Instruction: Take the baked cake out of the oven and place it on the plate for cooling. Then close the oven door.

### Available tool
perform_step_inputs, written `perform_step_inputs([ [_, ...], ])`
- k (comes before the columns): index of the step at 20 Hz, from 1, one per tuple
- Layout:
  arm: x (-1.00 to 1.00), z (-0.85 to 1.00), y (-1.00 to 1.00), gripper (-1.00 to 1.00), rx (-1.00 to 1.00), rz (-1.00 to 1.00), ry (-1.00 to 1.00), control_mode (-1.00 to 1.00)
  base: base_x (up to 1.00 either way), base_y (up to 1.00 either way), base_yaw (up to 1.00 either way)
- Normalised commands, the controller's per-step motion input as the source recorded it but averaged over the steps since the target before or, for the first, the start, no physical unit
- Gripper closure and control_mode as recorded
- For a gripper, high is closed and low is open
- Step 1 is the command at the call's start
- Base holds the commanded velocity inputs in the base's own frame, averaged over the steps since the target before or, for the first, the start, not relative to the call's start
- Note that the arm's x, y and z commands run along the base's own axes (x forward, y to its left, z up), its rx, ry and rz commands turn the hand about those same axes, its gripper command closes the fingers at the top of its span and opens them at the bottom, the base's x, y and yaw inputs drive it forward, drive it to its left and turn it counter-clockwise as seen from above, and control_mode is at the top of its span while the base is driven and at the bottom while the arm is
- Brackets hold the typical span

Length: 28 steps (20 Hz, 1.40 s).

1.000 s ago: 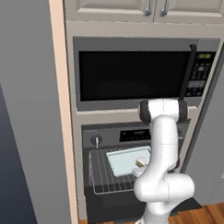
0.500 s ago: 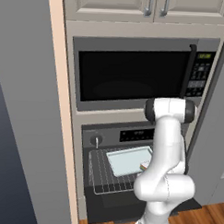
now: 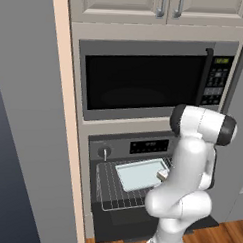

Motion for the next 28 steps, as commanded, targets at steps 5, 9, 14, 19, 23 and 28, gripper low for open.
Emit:
perform_step_inputs([
  [5,-0.21,0.69,-0.38,1.0,0.0,-0.02,0.12,-1.0,0.0,0.0,0.0],
  [9,-0.44,0.59,-0.46,1.0,0.0,-0.04,0.13,-1.0,0.0,0.0,0.0],
  [14,-0.54,0.66,-0.36,1.0,0.0,-0.04,0.09,-1.0,0.0,0.0,0.0],
  [19,-0.6,0.69,-0.14,1.0,0.0,-0.02,0.07,-1.0,0.0,0.0,0.0],
  [23,-0.41,0.7,0.0,1.0,0.0,0.0,0.04,-1.0,0.0,0.0,0.0],
  [28,-0.23,0.74,0.18,1.0,0.0,0.0,0.01,-1.0,0.0,0.0,0.0],
])
